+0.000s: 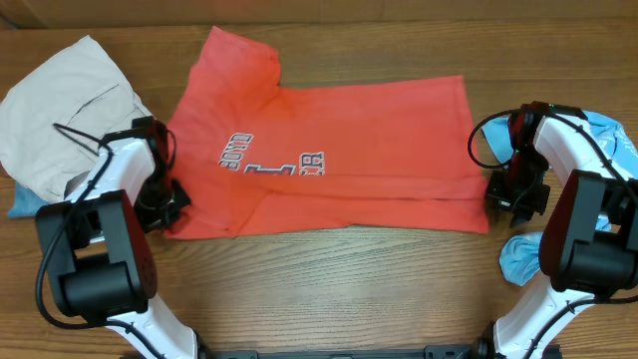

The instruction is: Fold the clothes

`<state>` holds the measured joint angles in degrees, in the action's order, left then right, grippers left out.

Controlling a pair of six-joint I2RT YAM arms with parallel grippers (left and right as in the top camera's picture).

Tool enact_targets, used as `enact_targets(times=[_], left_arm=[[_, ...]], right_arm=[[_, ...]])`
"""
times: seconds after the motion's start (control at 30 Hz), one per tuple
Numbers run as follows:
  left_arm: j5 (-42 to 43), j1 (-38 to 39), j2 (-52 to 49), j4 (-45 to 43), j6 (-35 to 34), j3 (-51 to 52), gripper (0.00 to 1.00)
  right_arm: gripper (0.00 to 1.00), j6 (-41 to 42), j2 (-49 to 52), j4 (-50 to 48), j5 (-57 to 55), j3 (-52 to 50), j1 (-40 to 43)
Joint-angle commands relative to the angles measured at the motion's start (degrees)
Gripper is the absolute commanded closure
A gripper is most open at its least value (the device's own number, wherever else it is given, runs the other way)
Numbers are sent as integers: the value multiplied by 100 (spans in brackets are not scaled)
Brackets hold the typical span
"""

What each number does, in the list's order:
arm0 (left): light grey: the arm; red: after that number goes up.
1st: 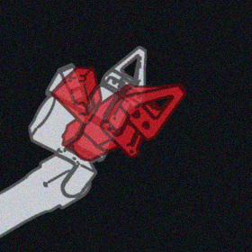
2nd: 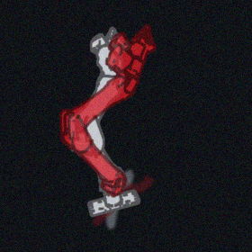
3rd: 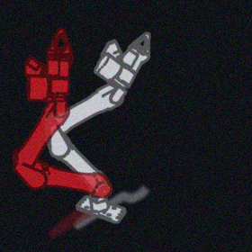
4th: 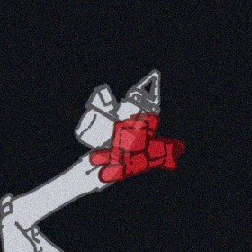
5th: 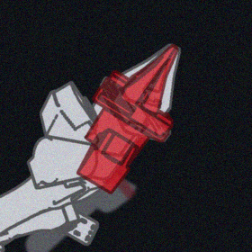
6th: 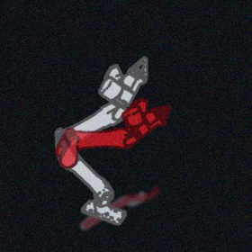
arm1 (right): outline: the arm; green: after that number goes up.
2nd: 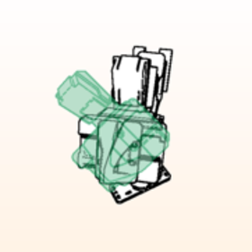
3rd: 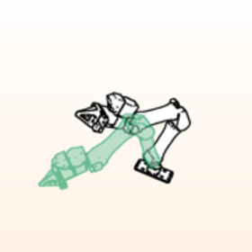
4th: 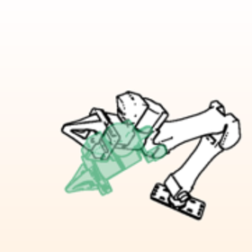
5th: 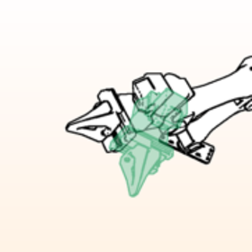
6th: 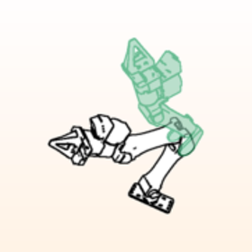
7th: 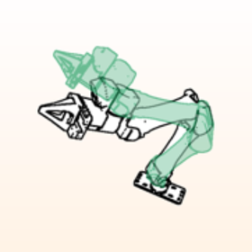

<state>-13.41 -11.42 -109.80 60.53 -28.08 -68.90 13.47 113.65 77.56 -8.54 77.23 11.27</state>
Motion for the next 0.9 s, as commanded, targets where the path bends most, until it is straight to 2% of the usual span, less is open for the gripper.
enact_targets(times=[0.0, 0.17, 0.4, 0.63, 0.73, 0.8, 0.87], left_arm=[[-452, -297, 179, 72, -273, 17, 96], [-175, -330, 284, -76, -2, 11, 94], [166, -153, 570, -205, 398, -118, 81], [310, 0, 1331, -131, 579, -365, 50], [470, 0, 1770, -173, 584, -459, 41], [772, 0, 2026, -280, 614, -518, 32], [1375, 0, 2240, -529, 1029, -605, 28]], right_arm=[[72, 7, -81, -9, -28, -15, 37], [74, 9, -81, -11, -24, -15, 37], [74, 11, -83, -9, -11, -13, 37], [74, -70, -389, -57, 245, 280, 48], [73, -149, -688, -76, 404, 634, 42], [71, -153, -859, -101, 481, 872, 35], [69, -181, -1047, -192, 601, 1115, 35]])
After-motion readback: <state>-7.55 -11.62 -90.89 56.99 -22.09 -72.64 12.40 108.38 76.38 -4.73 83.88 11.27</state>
